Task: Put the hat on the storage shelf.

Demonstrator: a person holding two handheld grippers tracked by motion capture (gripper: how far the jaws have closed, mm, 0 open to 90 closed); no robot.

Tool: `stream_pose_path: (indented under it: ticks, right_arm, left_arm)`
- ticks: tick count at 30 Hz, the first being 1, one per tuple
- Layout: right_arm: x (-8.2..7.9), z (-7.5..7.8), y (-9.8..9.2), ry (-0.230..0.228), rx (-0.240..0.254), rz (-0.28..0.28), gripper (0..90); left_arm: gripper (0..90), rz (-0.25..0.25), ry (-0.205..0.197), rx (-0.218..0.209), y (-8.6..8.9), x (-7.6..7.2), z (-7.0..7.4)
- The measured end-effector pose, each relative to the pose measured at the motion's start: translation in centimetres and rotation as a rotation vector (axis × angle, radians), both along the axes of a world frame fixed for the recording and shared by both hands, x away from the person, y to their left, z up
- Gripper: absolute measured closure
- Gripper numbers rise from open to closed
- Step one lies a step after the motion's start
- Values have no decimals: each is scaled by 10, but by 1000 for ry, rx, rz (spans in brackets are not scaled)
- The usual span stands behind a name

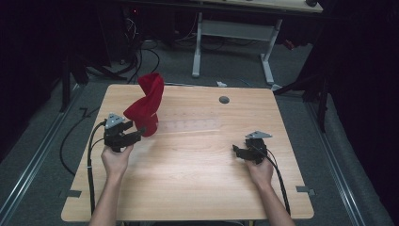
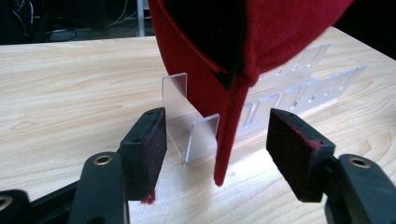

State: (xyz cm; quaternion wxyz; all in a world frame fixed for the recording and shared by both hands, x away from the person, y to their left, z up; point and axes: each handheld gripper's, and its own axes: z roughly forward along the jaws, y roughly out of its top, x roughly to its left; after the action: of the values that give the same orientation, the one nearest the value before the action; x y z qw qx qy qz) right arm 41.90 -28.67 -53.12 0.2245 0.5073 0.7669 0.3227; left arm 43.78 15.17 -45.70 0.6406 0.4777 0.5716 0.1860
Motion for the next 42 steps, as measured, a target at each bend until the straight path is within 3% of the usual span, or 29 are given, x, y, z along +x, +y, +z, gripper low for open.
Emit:
stream_pose_path:
  ticks: [5, 9, 17, 23, 42]
  right_arm:
    - [0, 0, 0, 0, 0, 0, 336]
    - [0, 0, 0, 0, 0, 0, 336]
    - [0, 0, 0, 0, 0, -1, 336]
    - [0, 0, 0, 0, 0, -3, 336]
    - [-1, 0, 1, 0, 0, -7, 336]
  left_arm:
    - [380, 7, -7, -33, 9, -9, 2]
    - [373, 6, -6, -24, 14, -16, 4]
    - [376, 10, -31, -51, 21, -30, 6]
    - [375, 1, -31, -38, 22, -38, 7]
    - [367, -37, -40, -70, 18, -63, 2]
